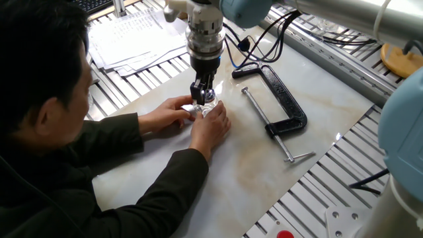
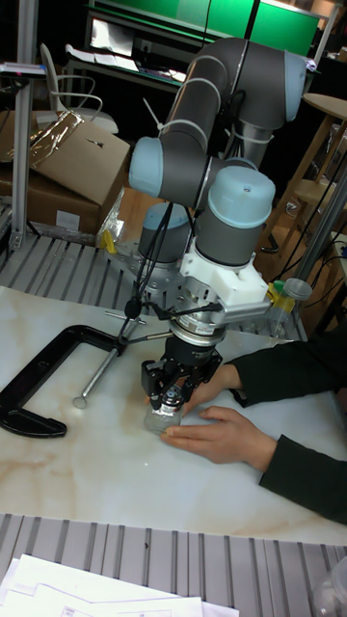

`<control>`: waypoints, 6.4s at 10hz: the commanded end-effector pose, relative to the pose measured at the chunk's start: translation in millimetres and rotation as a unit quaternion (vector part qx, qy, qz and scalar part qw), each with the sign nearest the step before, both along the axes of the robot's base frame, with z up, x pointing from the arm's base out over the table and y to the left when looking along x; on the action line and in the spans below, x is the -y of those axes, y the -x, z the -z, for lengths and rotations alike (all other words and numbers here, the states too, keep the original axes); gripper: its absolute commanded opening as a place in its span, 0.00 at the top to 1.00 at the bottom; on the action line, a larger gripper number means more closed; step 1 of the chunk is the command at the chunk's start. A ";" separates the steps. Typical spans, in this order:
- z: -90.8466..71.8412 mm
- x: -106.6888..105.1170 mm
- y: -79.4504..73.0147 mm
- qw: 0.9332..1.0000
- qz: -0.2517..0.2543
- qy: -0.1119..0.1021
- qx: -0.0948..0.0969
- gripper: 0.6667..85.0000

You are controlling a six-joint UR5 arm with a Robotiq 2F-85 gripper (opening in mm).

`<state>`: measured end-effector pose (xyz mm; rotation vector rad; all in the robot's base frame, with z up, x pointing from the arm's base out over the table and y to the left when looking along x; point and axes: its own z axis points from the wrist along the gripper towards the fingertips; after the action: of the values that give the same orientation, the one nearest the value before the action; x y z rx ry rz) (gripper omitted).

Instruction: Unscrew the lid from the jar

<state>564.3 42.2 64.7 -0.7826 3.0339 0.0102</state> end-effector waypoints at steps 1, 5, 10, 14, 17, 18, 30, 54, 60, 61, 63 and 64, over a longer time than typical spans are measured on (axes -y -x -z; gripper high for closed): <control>0.8 -3.2 -1.9 1.000 0.004 -0.002 0.004 1.00; -0.1 4.0 -1.4 1.000 -0.003 -0.008 0.001 1.00; 0.4 -2.1 -1.9 1.000 0.003 -0.004 0.004 1.00; 0.3 -1.9 -1.9 1.000 0.001 -0.004 0.004 1.00; 0.5 -2.2 -1.7 1.000 0.001 -0.004 0.004 1.00; 0.6 -3.7 -1.0 1.000 -0.003 -0.006 0.003 1.00; 3.6 0.0 1.6 0.998 -0.057 0.000 0.006 1.00; -7.9 -5.3 -22.5 0.858 -0.505 0.052 0.075 1.00; -7.2 -12.5 -24.0 0.756 -0.647 0.062 0.083 1.00; -6.3 -8.0 -22.1 0.740 -0.665 0.064 0.083 1.00; -5.9 -6.2 -21.5 0.711 -0.694 0.068 0.086 1.00; -7.4 -3.4 -23.0 0.700 -0.705 0.080 0.083 1.00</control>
<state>586.1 48.6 70.0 -2.5097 1.6600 -0.2482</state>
